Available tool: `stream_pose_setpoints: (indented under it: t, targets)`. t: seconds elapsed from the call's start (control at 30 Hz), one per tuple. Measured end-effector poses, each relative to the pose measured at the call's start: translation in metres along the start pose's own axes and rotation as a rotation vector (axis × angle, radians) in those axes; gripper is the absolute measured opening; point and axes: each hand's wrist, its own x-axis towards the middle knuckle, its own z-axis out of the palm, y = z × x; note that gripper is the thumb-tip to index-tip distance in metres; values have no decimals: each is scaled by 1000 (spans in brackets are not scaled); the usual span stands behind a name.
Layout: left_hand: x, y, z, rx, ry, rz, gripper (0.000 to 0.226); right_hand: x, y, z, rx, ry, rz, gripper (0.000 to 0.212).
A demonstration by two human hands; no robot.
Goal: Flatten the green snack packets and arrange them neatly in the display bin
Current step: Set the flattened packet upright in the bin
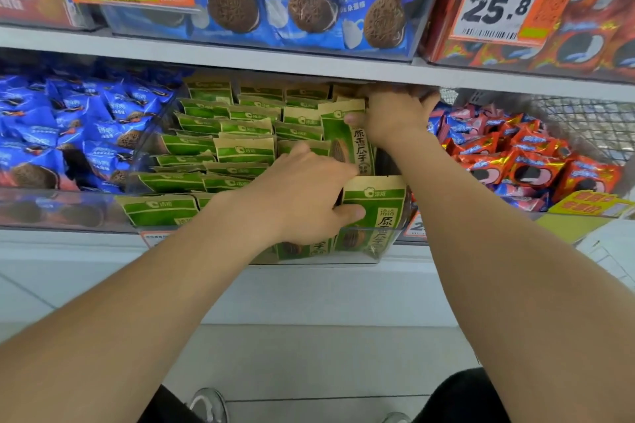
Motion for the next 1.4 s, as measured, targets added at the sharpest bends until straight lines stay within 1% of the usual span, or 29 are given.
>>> stream_pose_setpoints:
  t: [0.1, 0.2, 0.27, 0.33, 0.4, 0.43, 0.5, 0.57, 0.67, 0.73, 0.77, 0.83, 0.93, 0.97, 1.03, 1.1, 1.17, 1.27, 1.33, 1.4]
  targets:
    - [-3, 0, 3, -4, 33, 10, 34, -1, -1, -1, -1, -15, -9, 48]
    - [-7, 0, 7, 14, 84, 12, 33, -8, 6, 0, 25, 23, -57, 36]
    - [-8, 2, 7, 31, 107, 2, 36, -20, 13, 3, 5, 126, -99, 31]
    - [-7, 3, 8, 42, 114, -6, 40, -35, 20, 1, -50, 269, -149, 30]
    - [-7, 4, 8, 46, 136, -3, 40, -46, 28, -5, -35, 443, -267, 25]
    - [-8, 4, 8, 37, 147, -2, 39, -52, 33, -9, 8, 489, -353, 21]
    - [-10, 5, 7, 10, 159, 0, 38, -63, 40, -14, 100, 495, -481, 15]
    - [-14, 6, 4, -32, 175, 13, 36, -76, 44, -20, 154, 527, -455, 15]
    - [-20, 10, -7, -176, 163, 4, 22, -93, 49, -36, 281, 758, -349, 18]
    - [-23, 13, -16, -277, 184, -59, 23, -104, 51, -52, 407, 881, -291, 21]
    - [-24, 15, -19, -312, 226, -99, 26, -109, 52, -60, 460, 916, -276, 22]
    - [-25, 19, -22, -392, 397, -178, 25, -117, 50, -72, 537, 936, -273, 21]
    - [-27, 34, -27, -560, 735, -238, 27, -131, 38, -84, 602, 877, -323, 16]
    - [-28, 40, -30, -617, 809, -227, 28, -137, 31, -87, 628, 847, -334, 15]
    - [-29, 53, -32, -733, 875, -177, 25, -149, 18, -90, 708, 785, -326, 12]
    - [-30, 64, -34, -869, 891, -134, 20, -160, 7, -91, 859, 681, -296, 11]
    - [-34, 70, -35, -1055, 871, -141, 16, -170, 1, -93, 1039, 522, -240, 17]
    - [-40, 75, -36, -1314, 802, -244, 12, -183, 1, -94, 1224, 280, -222, 22]
    - [-41, 79, -38, -1423, 743, -300, 10, -190, 3, -92, 1340, 164, -204, 25]
    - [-41, 82, -38, -1488, 695, -322, 13, -196, 4, -89, 1519, 25, -112, 30]
